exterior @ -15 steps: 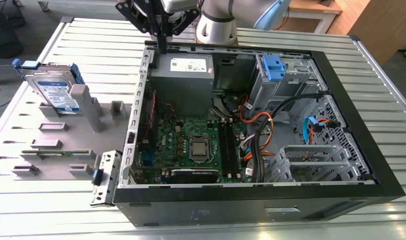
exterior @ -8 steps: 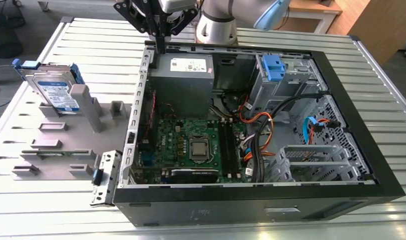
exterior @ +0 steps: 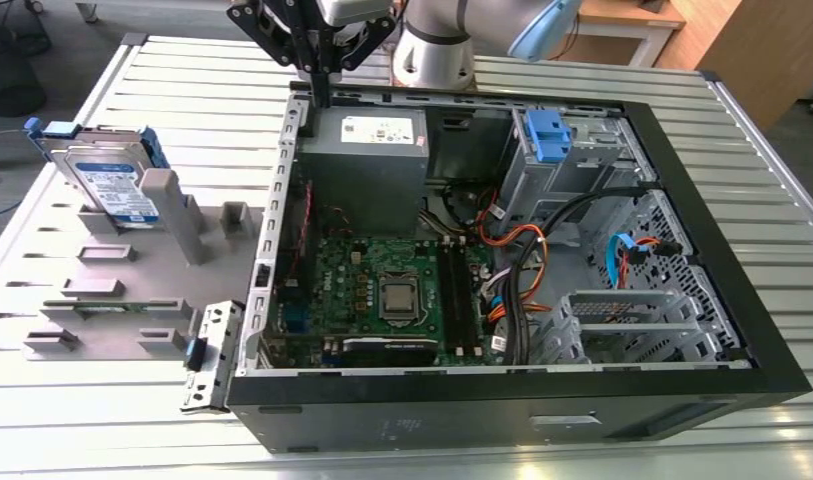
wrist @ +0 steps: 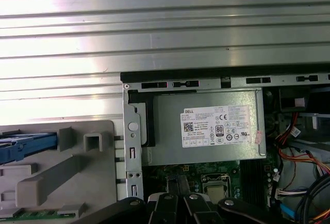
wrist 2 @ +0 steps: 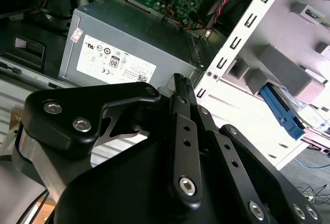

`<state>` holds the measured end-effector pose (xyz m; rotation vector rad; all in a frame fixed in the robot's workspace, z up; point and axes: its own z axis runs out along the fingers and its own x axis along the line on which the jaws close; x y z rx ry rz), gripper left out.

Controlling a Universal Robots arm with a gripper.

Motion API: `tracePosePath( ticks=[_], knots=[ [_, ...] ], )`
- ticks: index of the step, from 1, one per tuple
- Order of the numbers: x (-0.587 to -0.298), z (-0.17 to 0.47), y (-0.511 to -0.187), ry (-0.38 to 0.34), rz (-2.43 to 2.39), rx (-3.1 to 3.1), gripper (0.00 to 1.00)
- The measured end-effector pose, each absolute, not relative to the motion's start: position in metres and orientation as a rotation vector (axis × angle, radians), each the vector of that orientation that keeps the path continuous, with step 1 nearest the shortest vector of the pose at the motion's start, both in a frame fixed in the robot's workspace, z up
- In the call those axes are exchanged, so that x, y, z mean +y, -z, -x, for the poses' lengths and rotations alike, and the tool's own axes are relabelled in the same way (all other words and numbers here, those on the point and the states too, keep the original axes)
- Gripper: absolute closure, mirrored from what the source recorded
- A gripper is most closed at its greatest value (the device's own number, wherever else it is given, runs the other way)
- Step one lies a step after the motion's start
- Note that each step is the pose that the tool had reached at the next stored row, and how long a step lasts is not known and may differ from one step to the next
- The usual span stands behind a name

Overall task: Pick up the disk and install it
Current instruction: 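Reach for the disk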

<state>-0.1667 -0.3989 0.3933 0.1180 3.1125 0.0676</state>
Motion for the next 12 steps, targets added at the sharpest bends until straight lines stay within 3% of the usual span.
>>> tracePosePath(
  ticks=[12],
  knots=[
    [-0.399, 0.180, -0.393, -0.068, -0.118, 3.112, 0.89]
  ],
)
